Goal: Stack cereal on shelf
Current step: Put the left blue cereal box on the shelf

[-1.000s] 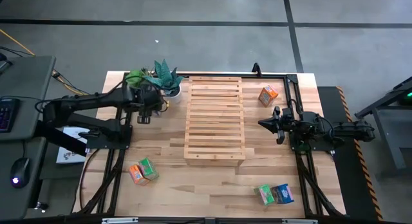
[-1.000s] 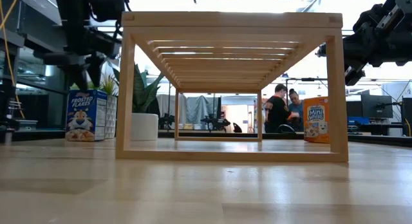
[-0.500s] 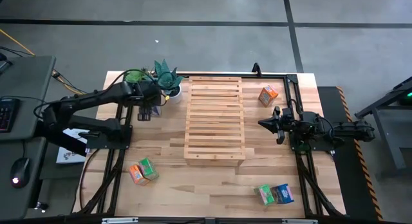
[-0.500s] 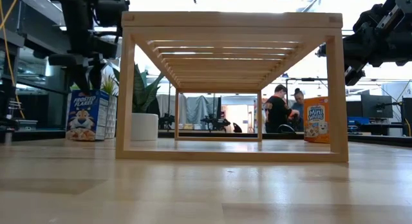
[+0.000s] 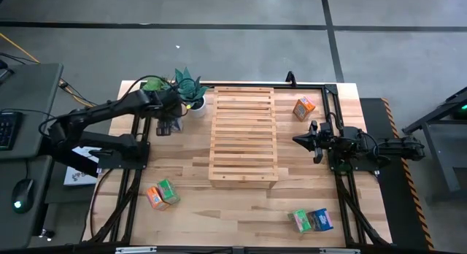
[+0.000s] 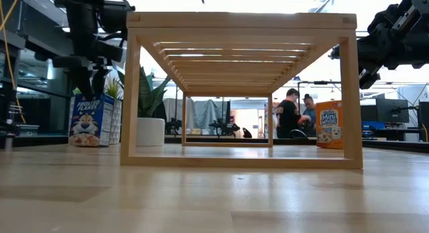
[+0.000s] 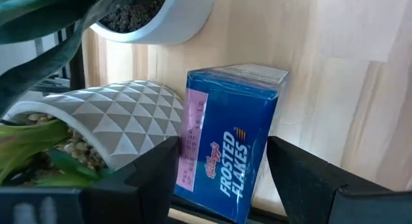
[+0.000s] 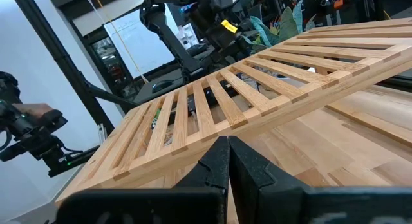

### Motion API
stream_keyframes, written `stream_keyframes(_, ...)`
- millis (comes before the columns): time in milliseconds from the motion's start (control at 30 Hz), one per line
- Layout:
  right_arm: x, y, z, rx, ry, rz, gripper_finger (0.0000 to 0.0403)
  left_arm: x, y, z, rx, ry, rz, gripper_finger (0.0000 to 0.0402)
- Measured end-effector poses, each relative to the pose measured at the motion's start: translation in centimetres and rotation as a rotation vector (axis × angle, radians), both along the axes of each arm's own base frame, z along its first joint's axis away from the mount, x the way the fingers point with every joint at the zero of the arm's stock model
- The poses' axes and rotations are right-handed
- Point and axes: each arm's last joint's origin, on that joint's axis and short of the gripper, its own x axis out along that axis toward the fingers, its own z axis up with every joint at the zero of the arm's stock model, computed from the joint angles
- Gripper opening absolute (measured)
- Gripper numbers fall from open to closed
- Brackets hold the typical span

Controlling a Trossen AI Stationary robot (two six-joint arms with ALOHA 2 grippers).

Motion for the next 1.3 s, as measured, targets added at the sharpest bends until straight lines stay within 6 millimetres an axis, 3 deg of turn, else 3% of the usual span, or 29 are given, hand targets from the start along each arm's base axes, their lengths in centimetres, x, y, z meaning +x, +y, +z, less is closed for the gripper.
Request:
stream_keyframes(533,0.0,0.0,0.0,0.0,0.0,0.0,0.0,0.2,0.1,-0.7,-0.058,0.043,0.045,0.0225)
stream_keyframes(1133,0.0,0.0,0.0,0.0,0.0,0.0,0.0,0.5,-1.2,1.2,-0.032,-0.024,0.01,0.0225)
stream_keyframes(1300,0.0,0.0,0.0,0.0,0.0,0.0,0.0,0.5,-1.1,1.2,0.007,-0.038,0.116,0.0225)
